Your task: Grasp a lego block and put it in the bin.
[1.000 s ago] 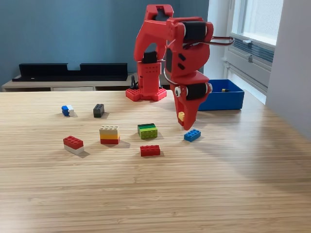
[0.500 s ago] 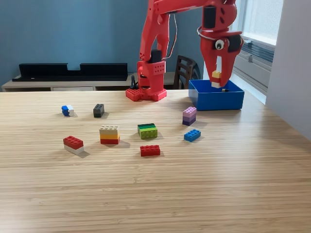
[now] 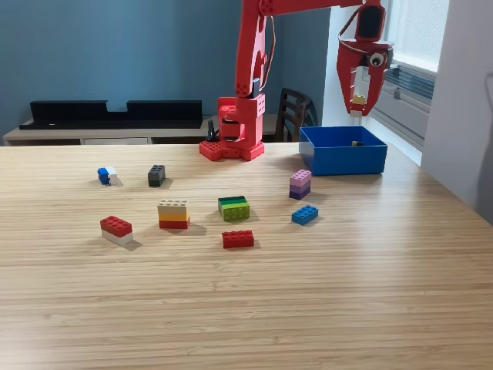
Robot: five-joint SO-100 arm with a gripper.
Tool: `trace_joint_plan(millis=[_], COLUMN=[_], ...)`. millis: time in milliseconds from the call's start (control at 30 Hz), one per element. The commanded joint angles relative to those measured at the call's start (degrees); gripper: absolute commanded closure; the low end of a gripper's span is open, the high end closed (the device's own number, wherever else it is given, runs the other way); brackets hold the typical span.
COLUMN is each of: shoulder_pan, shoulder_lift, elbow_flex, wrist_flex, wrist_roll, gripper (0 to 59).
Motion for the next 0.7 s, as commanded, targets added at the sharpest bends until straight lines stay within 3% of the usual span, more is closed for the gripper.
trace_joint_plan(millis=[33, 300, 400, 467, 567, 700], shoulder_pan=[-7.5, -11.6, -11.6, -11.4, -11.4, -11.2], shoulder_lift=[5.6, 5.6, 5.6, 5.6, 5.7, 5.7], elbow_flex=[3.8, 5.1, 4.9, 4.9, 4.8, 4.0], wrist_flex=[0.8, 0.8, 0.8, 0.8, 0.8, 0.8], wrist_roll=[-1.8, -4.7, -5.2, -5.3, -5.4, -5.9], gripper=[58.6, 58.2, 42.4, 34.9, 30.6, 30.5])
